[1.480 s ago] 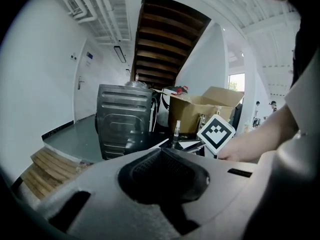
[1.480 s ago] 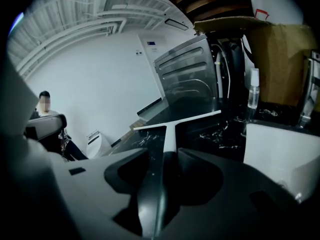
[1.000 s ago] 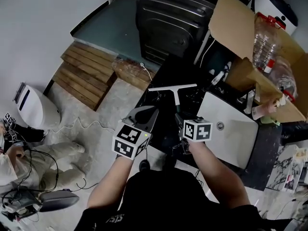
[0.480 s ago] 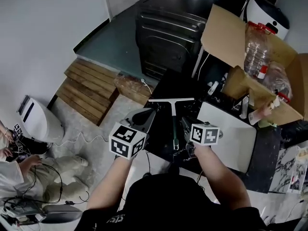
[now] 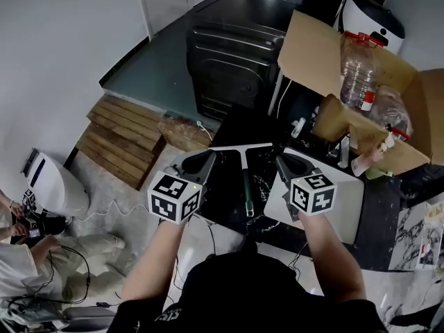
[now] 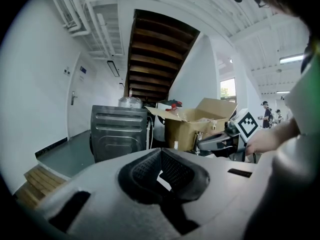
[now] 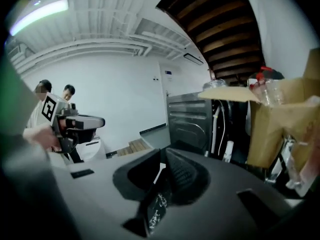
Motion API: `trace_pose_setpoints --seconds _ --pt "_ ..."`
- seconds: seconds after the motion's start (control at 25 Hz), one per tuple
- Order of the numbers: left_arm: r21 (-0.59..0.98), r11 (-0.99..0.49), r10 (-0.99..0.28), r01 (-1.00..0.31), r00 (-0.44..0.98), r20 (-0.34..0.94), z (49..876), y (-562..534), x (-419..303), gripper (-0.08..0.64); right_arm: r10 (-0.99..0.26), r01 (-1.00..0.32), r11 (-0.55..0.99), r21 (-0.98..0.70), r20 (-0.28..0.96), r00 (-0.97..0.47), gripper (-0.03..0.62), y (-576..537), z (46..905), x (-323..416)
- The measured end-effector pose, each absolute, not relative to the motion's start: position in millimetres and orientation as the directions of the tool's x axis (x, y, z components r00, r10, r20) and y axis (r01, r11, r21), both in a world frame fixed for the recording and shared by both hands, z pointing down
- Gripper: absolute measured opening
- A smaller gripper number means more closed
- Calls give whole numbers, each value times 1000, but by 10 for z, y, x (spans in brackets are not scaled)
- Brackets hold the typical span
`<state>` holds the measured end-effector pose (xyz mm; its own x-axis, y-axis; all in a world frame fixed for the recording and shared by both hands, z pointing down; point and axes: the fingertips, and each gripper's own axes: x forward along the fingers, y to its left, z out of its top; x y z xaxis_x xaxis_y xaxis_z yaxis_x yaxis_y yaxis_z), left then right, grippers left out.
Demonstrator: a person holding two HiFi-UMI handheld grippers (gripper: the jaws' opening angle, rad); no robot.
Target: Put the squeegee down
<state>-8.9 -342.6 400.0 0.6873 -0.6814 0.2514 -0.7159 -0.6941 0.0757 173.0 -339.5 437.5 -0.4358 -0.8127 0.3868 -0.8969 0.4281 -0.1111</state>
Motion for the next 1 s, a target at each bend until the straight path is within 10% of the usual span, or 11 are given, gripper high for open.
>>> trace_pose_setpoints --seconds 1.0 --pt "62 -772 -617 -632 770 165 3774 -2724 -174 11 -937 -944 326 -54 116 -330 5 -2072 3417 1642"
